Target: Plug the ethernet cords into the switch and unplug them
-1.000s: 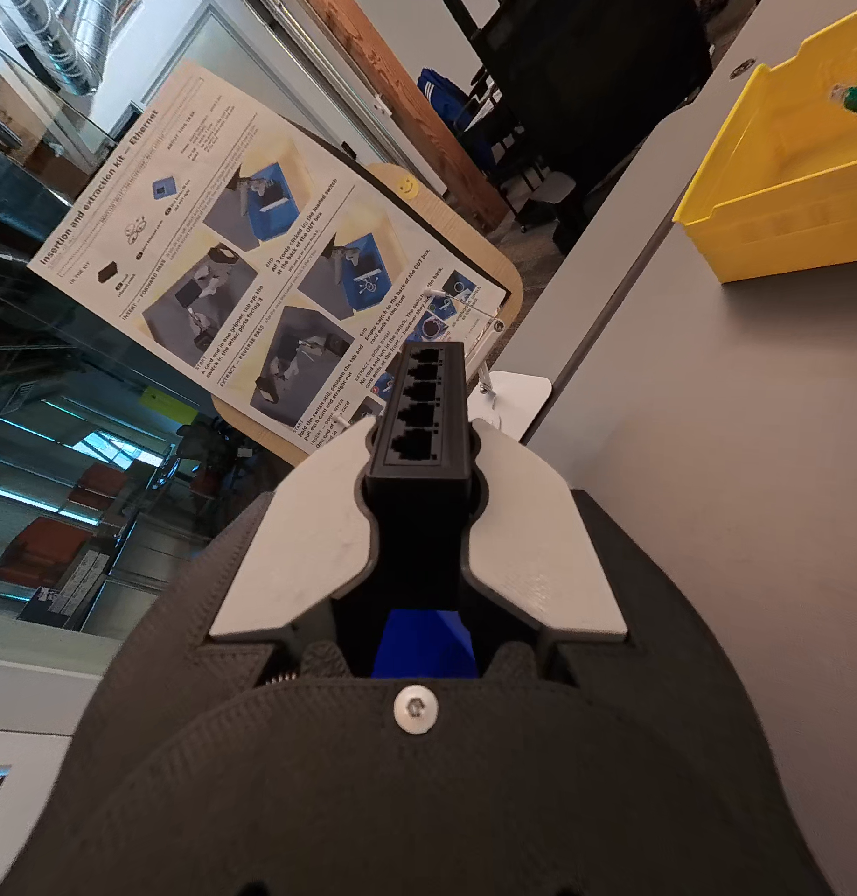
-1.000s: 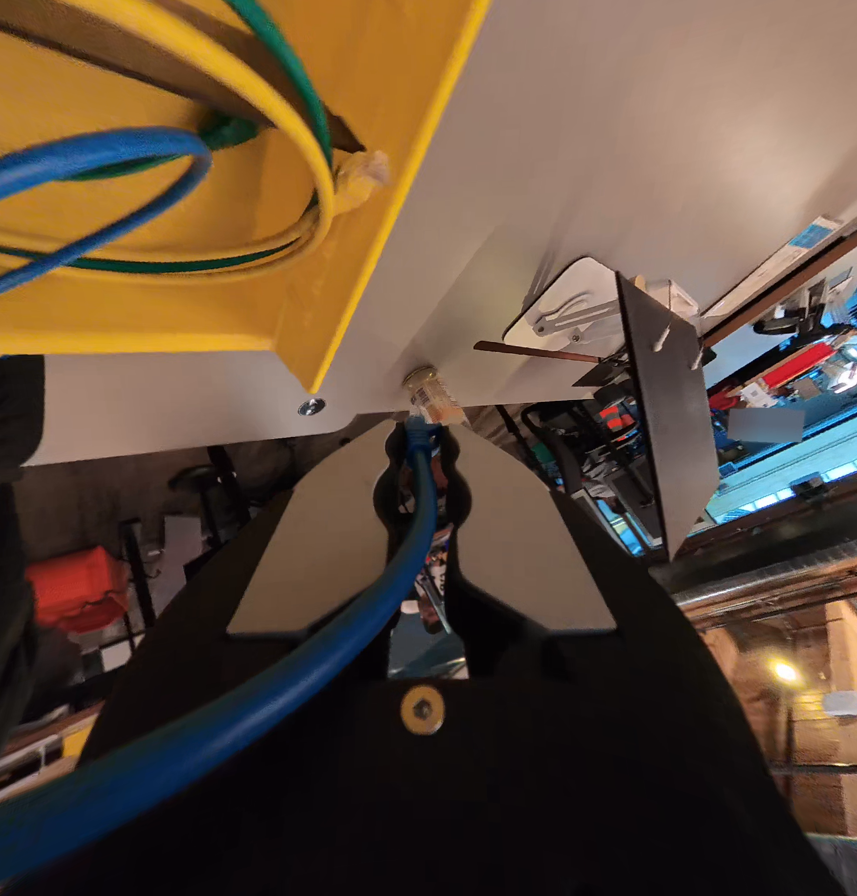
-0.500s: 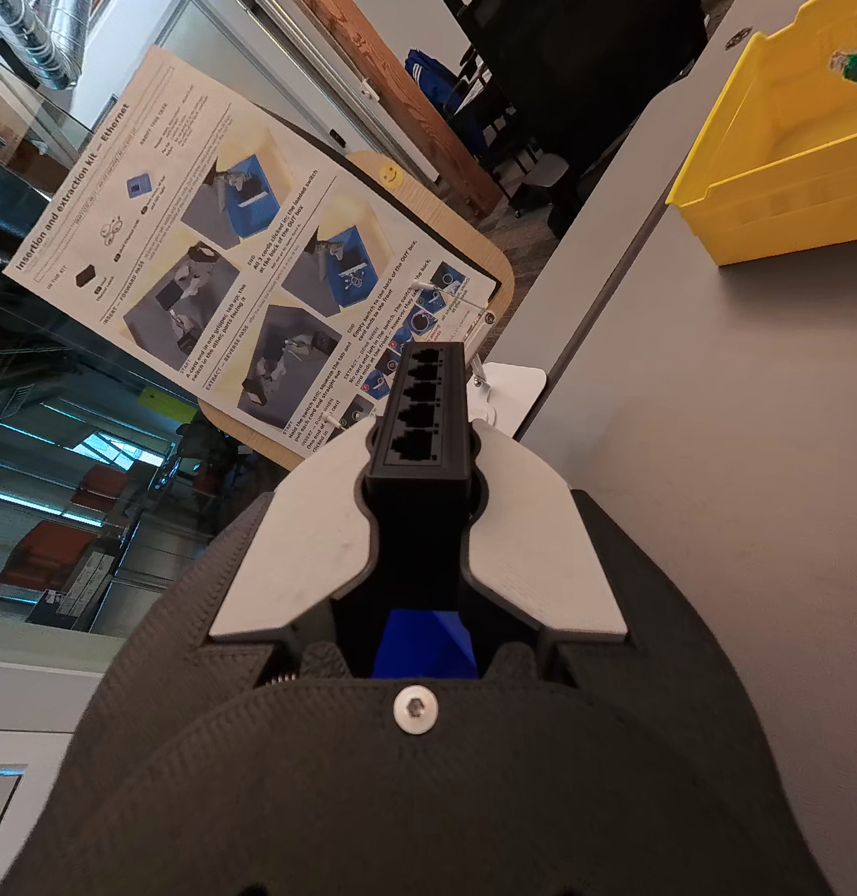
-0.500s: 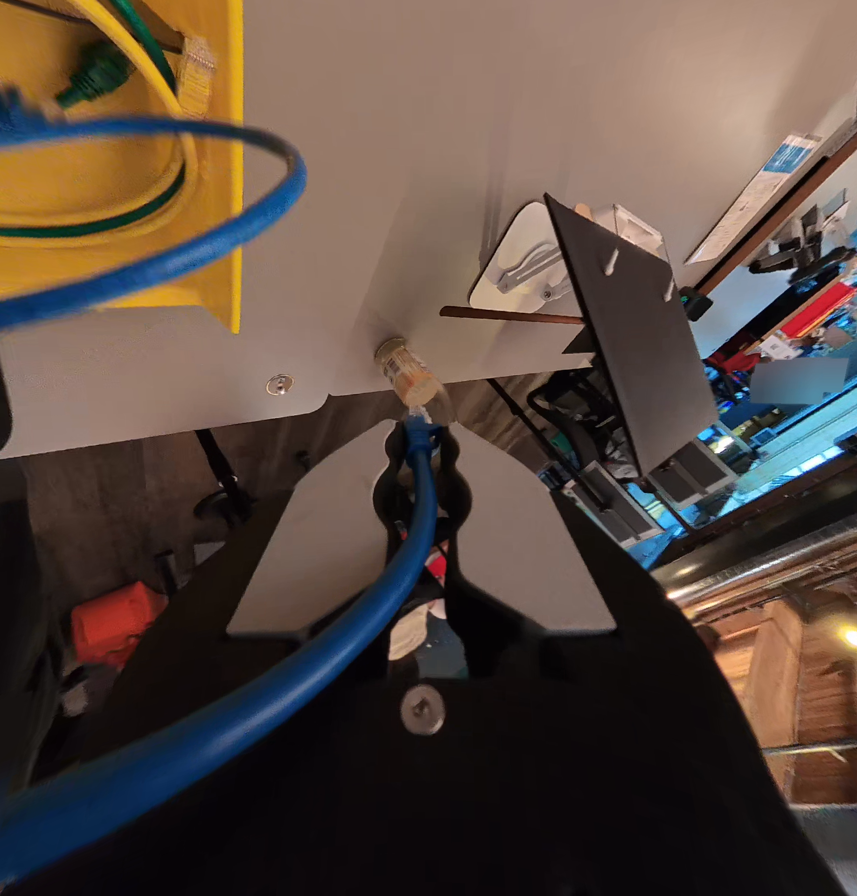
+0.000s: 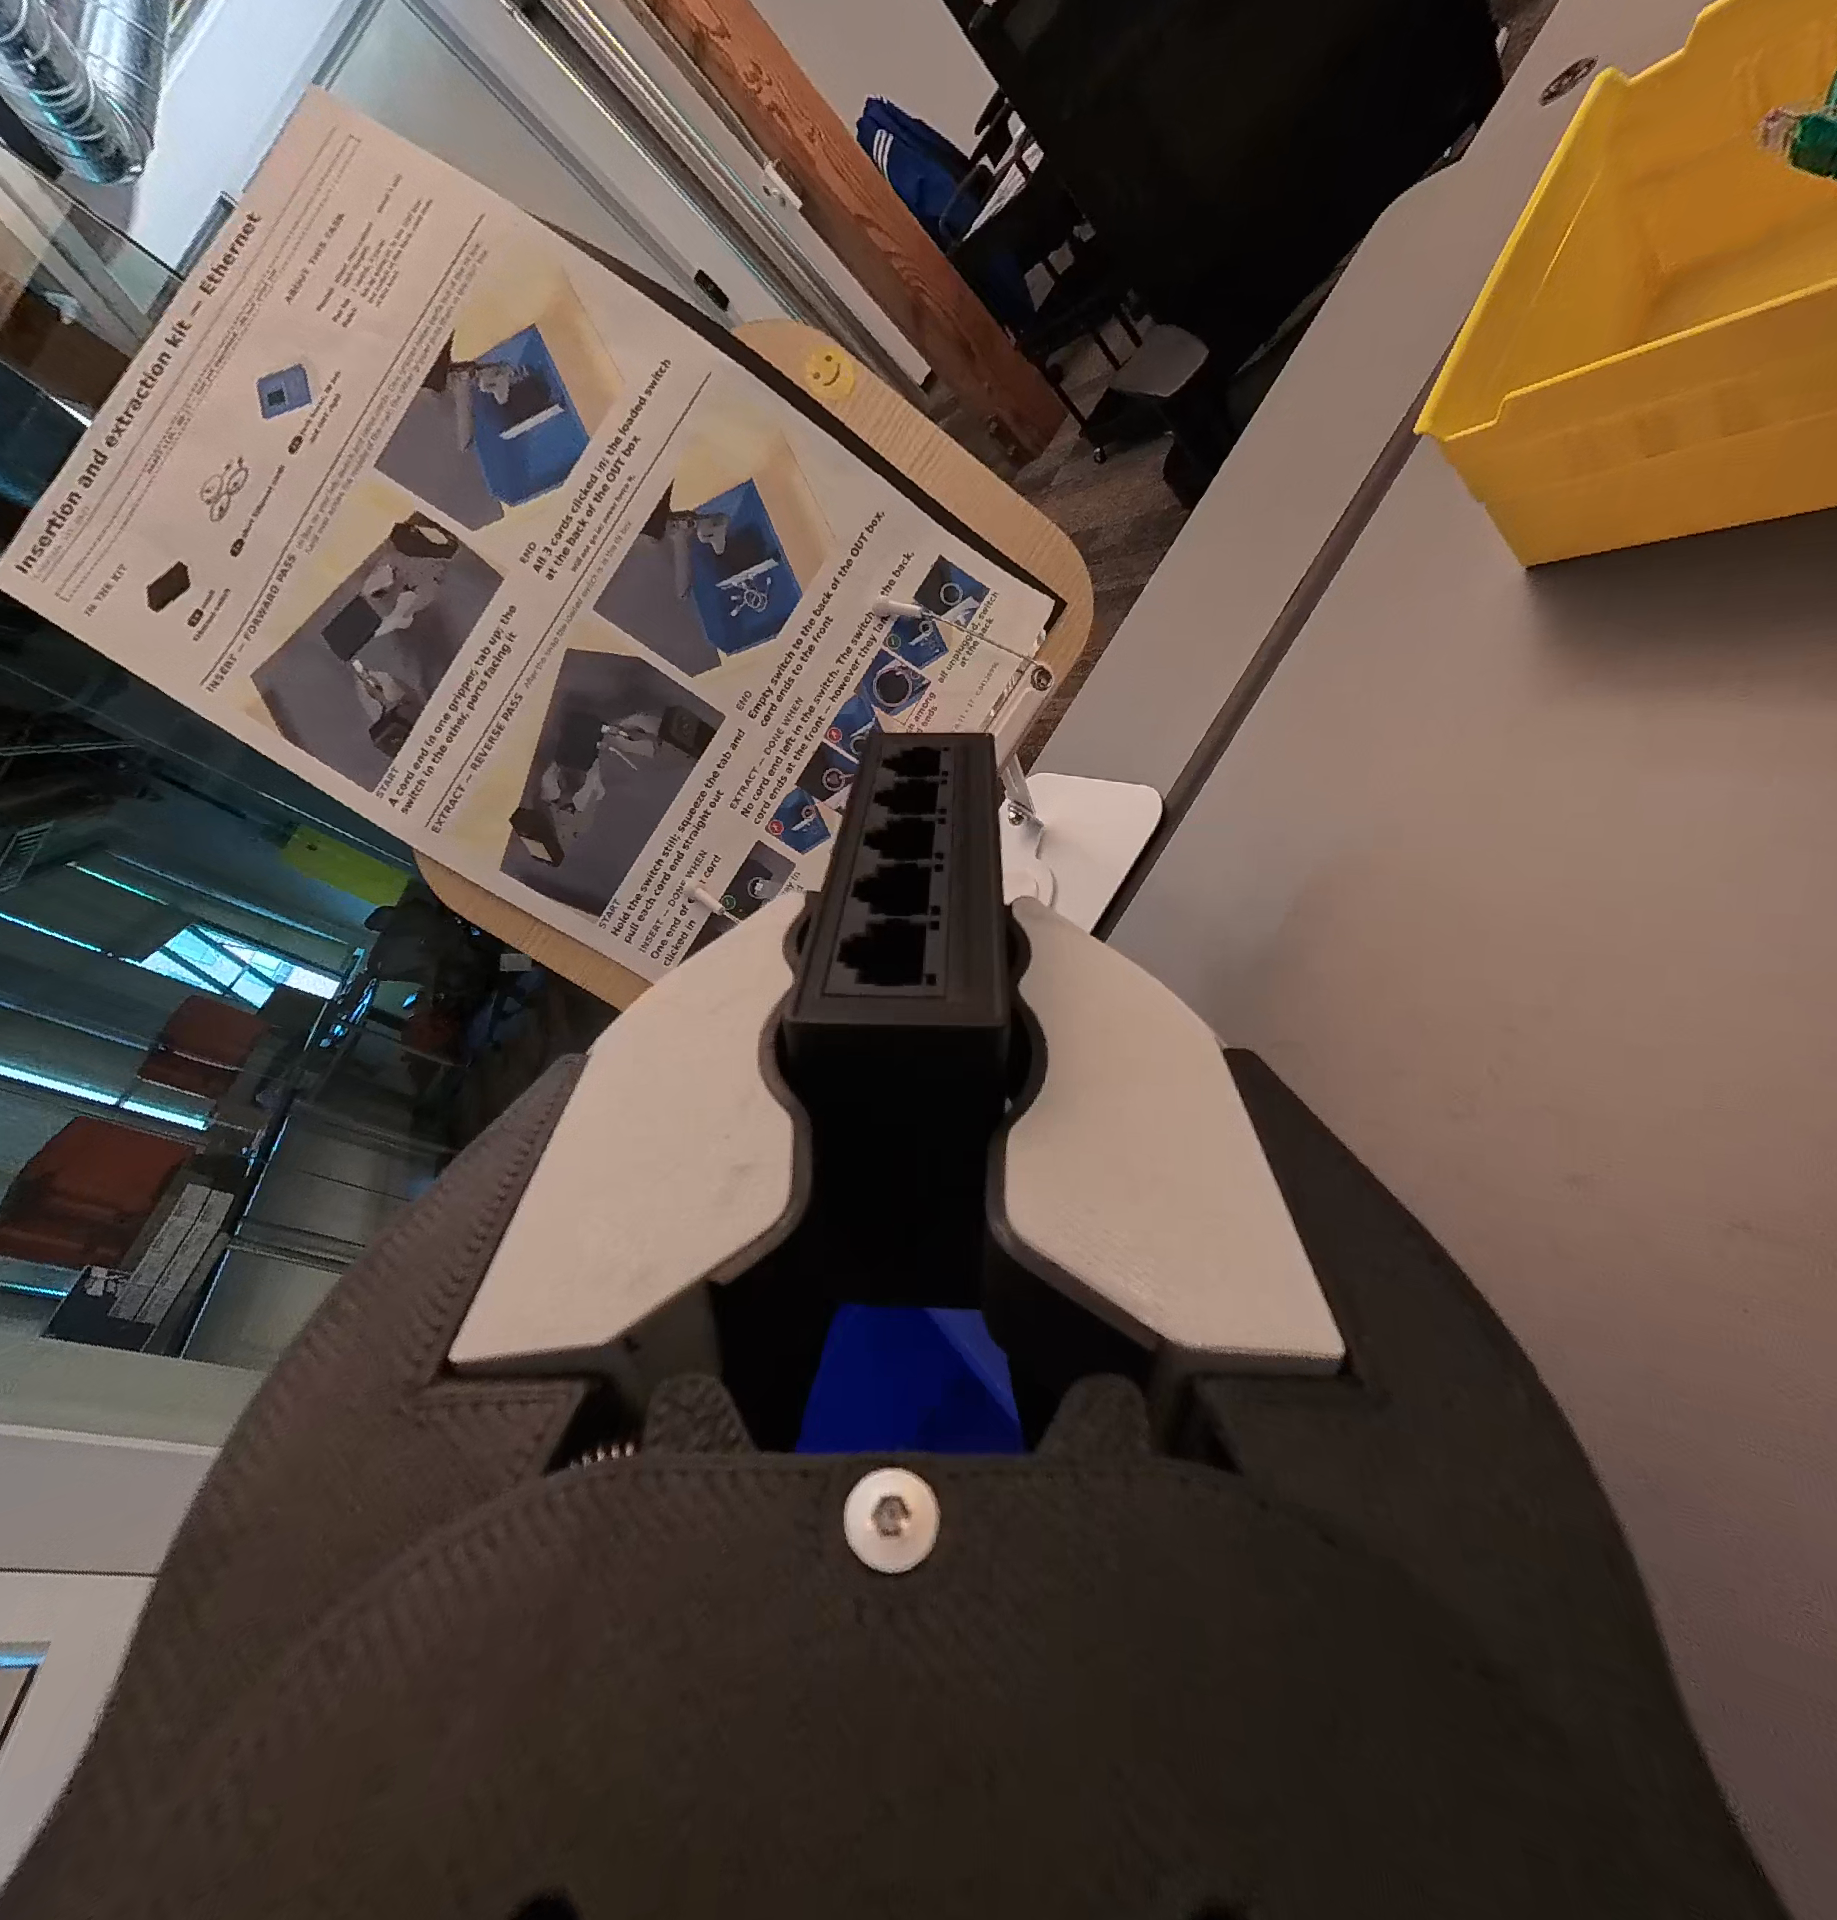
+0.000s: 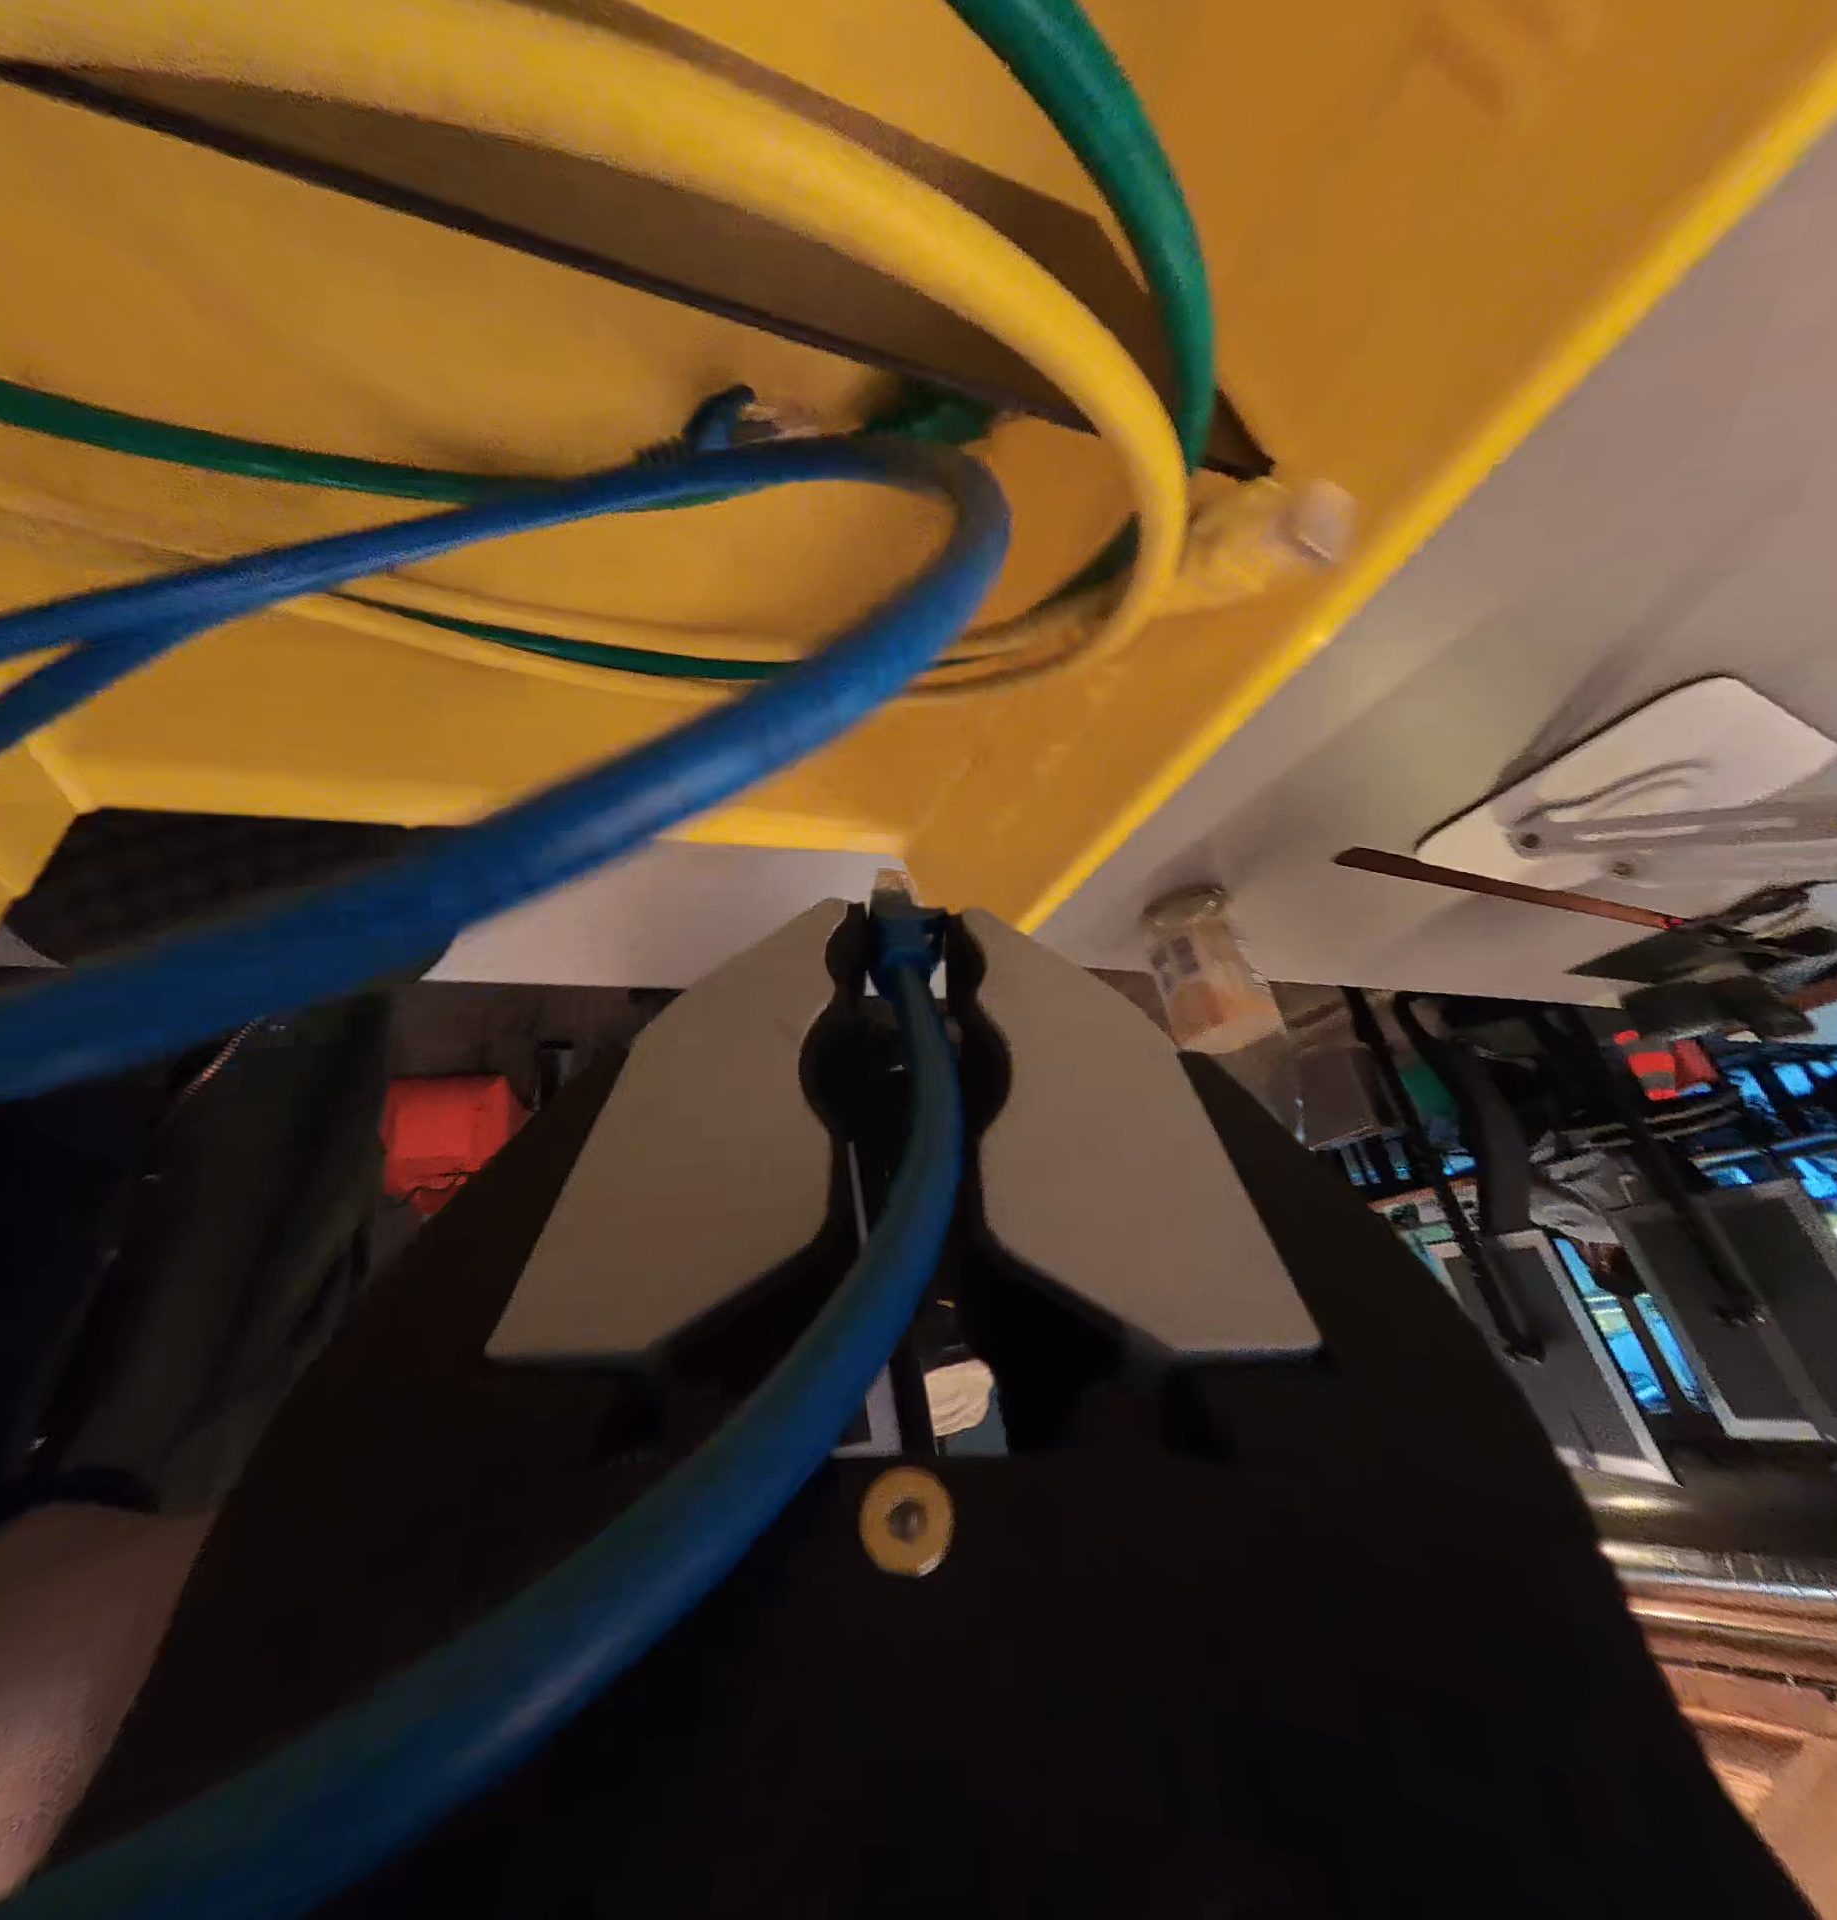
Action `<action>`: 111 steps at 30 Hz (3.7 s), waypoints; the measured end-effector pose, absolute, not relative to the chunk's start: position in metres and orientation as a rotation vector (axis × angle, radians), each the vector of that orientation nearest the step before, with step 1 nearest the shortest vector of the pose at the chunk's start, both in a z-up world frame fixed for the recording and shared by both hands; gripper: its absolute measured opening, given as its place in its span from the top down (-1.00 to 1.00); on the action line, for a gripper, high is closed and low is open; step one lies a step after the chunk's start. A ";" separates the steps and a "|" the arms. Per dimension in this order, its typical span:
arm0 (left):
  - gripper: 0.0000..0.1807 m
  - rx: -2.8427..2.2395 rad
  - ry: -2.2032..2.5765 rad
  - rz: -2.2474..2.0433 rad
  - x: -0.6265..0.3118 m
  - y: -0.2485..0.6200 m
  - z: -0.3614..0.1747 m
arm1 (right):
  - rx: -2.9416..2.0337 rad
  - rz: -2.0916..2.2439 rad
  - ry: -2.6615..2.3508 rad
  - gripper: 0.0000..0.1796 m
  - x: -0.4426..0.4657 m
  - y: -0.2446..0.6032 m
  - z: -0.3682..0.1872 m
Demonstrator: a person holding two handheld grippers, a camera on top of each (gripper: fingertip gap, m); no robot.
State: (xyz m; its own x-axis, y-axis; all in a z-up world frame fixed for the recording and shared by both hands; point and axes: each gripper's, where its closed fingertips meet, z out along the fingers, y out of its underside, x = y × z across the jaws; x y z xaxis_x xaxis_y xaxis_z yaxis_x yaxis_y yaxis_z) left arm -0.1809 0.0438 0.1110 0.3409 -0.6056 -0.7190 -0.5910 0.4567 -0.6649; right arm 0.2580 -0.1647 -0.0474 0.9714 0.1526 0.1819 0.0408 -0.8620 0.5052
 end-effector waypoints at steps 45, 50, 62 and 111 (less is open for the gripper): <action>0.57 -0.865 1.636 -0.388 -0.121 -0.056 0.088 | 2.974 0.602 2.723 0.70 -0.102 -0.057 0.073; 0.54 -0.987 1.522 -0.338 -0.151 -0.021 0.103 | 3.000 1.197 2.253 0.70 0.030 -0.020 0.095; 0.60 -1.038 1.469 -0.269 -0.175 0.005 0.107 | 2.786 0.432 1.489 0.70 0.230 -0.020 -0.044; 0.39 -2.615 0.325 -0.399 -0.499 0.120 -0.066 | 3.232 -0.525 -0.389 0.83 0.234 -0.146 -0.113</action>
State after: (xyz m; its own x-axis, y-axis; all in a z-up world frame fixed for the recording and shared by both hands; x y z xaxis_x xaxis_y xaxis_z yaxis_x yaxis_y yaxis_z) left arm -0.4989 0.1198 -0.0661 0.9295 -0.2949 0.2217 -0.1573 -0.8603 -0.4849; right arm 0.2339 -0.1458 -0.1129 0.9219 -0.2051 -0.3287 -0.2545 -0.9602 -0.1147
